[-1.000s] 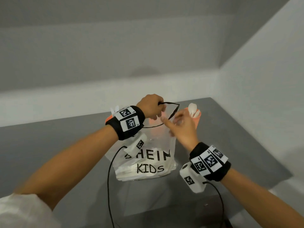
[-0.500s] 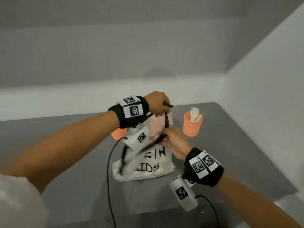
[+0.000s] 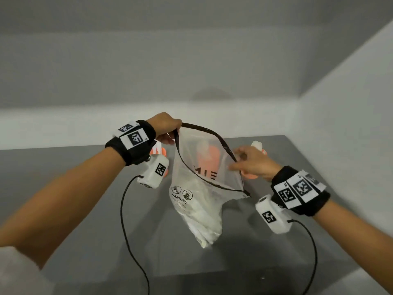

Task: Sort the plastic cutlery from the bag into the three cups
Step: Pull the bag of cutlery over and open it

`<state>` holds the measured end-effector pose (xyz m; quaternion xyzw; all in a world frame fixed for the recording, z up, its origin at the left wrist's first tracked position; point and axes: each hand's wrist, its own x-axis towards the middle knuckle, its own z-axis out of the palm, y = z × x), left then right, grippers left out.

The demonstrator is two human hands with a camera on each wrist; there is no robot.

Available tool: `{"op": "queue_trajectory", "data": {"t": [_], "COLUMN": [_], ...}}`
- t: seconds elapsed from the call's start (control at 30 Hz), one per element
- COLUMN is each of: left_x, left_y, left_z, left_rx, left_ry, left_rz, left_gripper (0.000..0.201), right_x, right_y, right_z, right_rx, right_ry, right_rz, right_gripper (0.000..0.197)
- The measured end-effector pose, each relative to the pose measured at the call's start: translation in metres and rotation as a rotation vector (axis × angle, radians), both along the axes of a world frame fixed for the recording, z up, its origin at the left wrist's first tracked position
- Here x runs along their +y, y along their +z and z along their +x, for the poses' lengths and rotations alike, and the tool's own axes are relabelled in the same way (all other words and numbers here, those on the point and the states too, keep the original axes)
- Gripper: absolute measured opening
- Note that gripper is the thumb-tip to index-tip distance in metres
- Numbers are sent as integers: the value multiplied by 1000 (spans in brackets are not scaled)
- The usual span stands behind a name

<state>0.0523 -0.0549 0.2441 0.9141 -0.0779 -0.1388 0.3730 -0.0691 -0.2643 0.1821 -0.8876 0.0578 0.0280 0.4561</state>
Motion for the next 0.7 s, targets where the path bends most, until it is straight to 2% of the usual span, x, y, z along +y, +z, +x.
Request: {"op": "queue_trajectory", "data": {"t": [0.07, 0.1, 0.17, 0.2, 0.23, 0.33, 0.43, 0.53, 0.63, 0.7], "left_x": [5, 7, 8, 9, 8, 6, 8, 13, 20, 23], "left_y": [-6, -9, -14, -16, -18, -25, -38, -59, -75, -80], "left_z": [4, 6, 6, 6, 6, 2, -5, -20, -38, -47], "left_rx": [-18, -56, -123, -133, -122, -79, -55, 34, 177, 164], "left_ry": [-2, -1, 17, 14, -7, -127, -144, -122, -12, -84], "left_rz": [27, 42, 31, 8, -11, 0, 38, -28, -292, -267], "left_gripper": [22, 20, 6, 6, 16, 24, 30, 30, 28, 32], "right_x": [-1, 0, 3, 4, 4, 2, -7, -13, -16, -14], "right_y": [-17, -25, -36, -40, -42, -40, -30, -21, -17, -13], "right_z": [-10, -15, -24, -26, -27, -23, -15, -5, 9, 16], "right_rx": [208, 316, 467, 500, 504, 381, 209, 105, 39, 40], "right_ry": [82, 118, 159, 152, 120, -83, -259, -401, -522, -552], "right_rz": [-187, -184, -95, -25, 73, 515, 928, 1140, 1309, 1394], "right_gripper": [22, 27, 29, 28, 26, 20, 21, 23, 22, 23]}}
